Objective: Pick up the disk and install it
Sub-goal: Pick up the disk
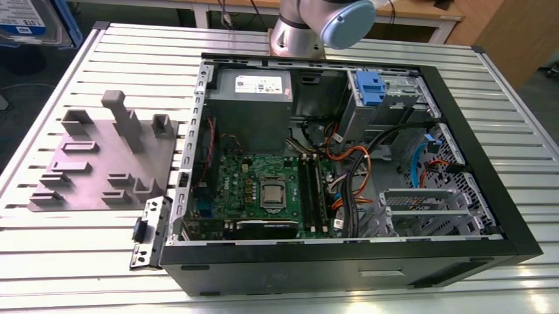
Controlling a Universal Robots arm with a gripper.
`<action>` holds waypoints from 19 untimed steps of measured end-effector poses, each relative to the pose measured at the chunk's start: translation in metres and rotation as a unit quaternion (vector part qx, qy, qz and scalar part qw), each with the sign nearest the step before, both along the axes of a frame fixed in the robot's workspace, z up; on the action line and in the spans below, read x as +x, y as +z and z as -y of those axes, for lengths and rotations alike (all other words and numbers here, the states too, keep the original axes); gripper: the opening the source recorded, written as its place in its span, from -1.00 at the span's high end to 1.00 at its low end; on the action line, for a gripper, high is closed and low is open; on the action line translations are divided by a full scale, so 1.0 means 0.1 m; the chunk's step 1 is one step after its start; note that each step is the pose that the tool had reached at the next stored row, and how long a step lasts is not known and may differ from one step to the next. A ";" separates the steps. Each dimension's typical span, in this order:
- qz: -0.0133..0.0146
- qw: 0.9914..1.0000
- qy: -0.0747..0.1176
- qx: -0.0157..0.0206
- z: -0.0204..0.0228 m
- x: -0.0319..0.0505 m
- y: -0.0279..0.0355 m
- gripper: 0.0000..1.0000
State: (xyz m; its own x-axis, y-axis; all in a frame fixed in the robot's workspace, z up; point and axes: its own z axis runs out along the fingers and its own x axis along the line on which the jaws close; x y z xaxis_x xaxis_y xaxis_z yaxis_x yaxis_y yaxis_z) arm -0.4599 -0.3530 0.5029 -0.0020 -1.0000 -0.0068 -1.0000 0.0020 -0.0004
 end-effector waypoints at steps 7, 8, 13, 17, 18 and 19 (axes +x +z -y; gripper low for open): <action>0.000 1.000 0.000 0.000 0.018 0.020 0.000 0.27; 0.000 1.000 0.000 0.000 0.017 0.030 0.000 0.27; 0.000 1.000 0.000 0.000 0.017 0.066 0.000 0.27; 0.000 1.000 0.000 0.000 0.018 0.085 0.000 0.27; 0.000 1.000 0.000 0.000 0.017 0.089 0.000 0.27; 0.000 1.000 0.000 0.000 0.017 0.095 0.000 0.27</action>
State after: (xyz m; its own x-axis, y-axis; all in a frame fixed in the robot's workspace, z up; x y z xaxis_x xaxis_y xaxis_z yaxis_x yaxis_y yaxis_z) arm -0.4505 -0.3547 0.5029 -0.0020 -1.0000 -0.0060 -1.0000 0.0020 -0.0003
